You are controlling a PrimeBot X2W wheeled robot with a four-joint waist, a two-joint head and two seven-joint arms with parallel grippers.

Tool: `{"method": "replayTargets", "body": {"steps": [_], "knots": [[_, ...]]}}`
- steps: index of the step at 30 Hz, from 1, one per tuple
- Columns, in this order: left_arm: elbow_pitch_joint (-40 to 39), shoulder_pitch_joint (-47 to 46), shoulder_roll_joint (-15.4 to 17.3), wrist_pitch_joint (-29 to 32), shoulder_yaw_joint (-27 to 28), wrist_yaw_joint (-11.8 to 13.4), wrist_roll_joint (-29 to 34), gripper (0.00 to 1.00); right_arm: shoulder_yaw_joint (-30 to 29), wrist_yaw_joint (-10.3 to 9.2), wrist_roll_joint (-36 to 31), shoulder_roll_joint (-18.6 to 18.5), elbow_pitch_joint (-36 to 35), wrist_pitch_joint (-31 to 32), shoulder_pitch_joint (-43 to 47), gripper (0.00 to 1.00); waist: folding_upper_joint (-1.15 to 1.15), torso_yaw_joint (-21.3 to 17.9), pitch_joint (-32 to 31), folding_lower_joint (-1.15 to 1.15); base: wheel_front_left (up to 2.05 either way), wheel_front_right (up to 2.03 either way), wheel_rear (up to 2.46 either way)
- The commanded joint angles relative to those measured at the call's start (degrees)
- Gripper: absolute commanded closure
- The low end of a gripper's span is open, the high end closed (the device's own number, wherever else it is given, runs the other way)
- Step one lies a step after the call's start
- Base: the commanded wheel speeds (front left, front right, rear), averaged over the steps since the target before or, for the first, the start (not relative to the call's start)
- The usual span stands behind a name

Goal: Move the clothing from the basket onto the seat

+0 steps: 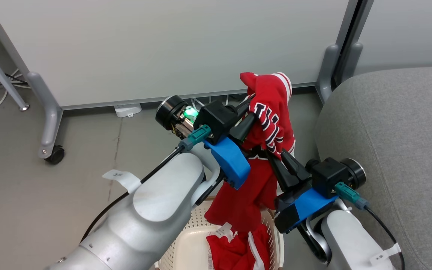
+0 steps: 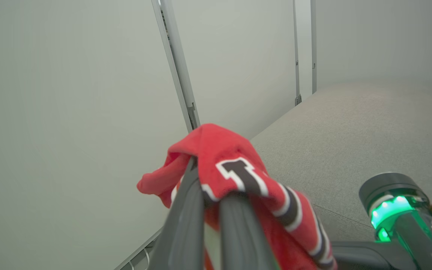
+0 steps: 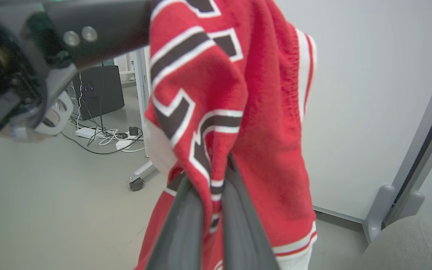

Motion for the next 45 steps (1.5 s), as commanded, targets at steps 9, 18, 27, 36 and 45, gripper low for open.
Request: {"method": "replayTargets", "body": {"steps": [9, 18, 27, 36, 45], "knots": [[-0.3, -0.3, 0.2, -0.5, 0.1, 0.8, -0.3, 0.0, -0.1, 0.03, 0.6, -0.2, -1.3, 0.0, -0.2, 1.0, 0.0, 0.0, 0.6, 0.0, 0.0, 0.0, 0.0], [-1.2, 1.5, 1.3, -0.8, 0.3, 1.6, 0.1, 0.0, -1.0, 0.03, 0.3, -0.2, -2.9, 0.0, -0.4, 1.0, 0.0, -0.3, 1.0, 0.0, 0.0, 0.0, 0.0], [-3.3, 3.6, 2.1, -0.9, 0.5, 2.7, 0.7, 0.0, -3.5, 0.03, -1.6, -0.2, -4.7, 0.0, 1.2, 1.0, 0.0, -2.3, 2.3, 0.0, 0.0, 0.0, 0.0], [-6.1, 5.4, 3.3, -1.0, 0.7, 3.4, 1.9, 0.0, -8.6, 0.03, -4.3, -0.2, -6.6, 0.0, 2.6, 1.0, 0.0, -6.7, 4.0, 0.0, 0.0, 0.0, 0.0], [-9.2, 7.7, 4.1, -0.9, 0.3, 4.1, 4.1, 0.0, -12.5, 0.03, -5.2, -0.2, -8.7, 0.0, 3.6, 1.0, 0.0, -12.3, 5.4, 0.0, 0.0, 0.0, 0.0]]}}
